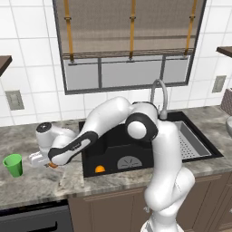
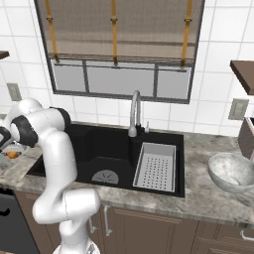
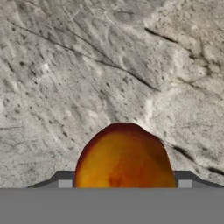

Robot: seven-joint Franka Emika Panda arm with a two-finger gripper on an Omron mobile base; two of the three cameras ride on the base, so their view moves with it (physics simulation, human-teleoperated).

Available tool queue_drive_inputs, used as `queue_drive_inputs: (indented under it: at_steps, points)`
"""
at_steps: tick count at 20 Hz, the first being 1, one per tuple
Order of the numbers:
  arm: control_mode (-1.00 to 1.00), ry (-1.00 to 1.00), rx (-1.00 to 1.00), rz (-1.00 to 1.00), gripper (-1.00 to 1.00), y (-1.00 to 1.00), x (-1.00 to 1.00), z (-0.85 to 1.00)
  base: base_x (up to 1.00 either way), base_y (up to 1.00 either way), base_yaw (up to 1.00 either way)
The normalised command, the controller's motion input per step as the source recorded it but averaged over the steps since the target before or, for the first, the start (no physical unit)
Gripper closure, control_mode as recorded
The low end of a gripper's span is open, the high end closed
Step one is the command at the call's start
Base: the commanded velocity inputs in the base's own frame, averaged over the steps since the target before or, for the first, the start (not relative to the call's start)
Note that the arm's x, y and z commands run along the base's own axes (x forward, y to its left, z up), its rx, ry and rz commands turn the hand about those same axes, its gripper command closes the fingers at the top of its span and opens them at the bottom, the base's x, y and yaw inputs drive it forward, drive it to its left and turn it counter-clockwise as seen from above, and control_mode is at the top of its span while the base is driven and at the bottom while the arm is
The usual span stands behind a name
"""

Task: Remove the peach and orange from the sink. Then move the bowl and cup from the counter to the sink for washing.

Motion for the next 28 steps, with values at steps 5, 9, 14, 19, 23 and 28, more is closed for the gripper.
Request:
queue_drive_inputs:
  at_steps: [5, 9, 14, 19, 23, 28]
  points:
    - [-1.0, 0.02, 0.0, 0.0, -1.0, -0.11, 0.0, -0.21, 0.0, 0.0, 0.0]
    - [-1.0, 0.0, 0.0, 0.0, -1.0, -0.15, -0.03, -0.01, 0.0, 0.0, 0.0]
    - [-1.0, 0.0, 0.0, 0.0, -1.0, -0.15, -0.05, 0.01, 0.0, 0.0, 0.0]
    - [-1.0, -0.01, 0.0, 0.0, -1.0, -0.19, -0.02, 0.18, 0.0, 0.0, 0.0]
    - [-1.0, 0.0, 0.03, 0.0, -1.0, -0.21, -0.06, 0.27, 0.0, 0.0, 0.0]
    - [-1.0, 0.0, 0.04, 0.0, -1.0, -0.18, -0.03, 0.31, 0.0, 0.0, 0.0]
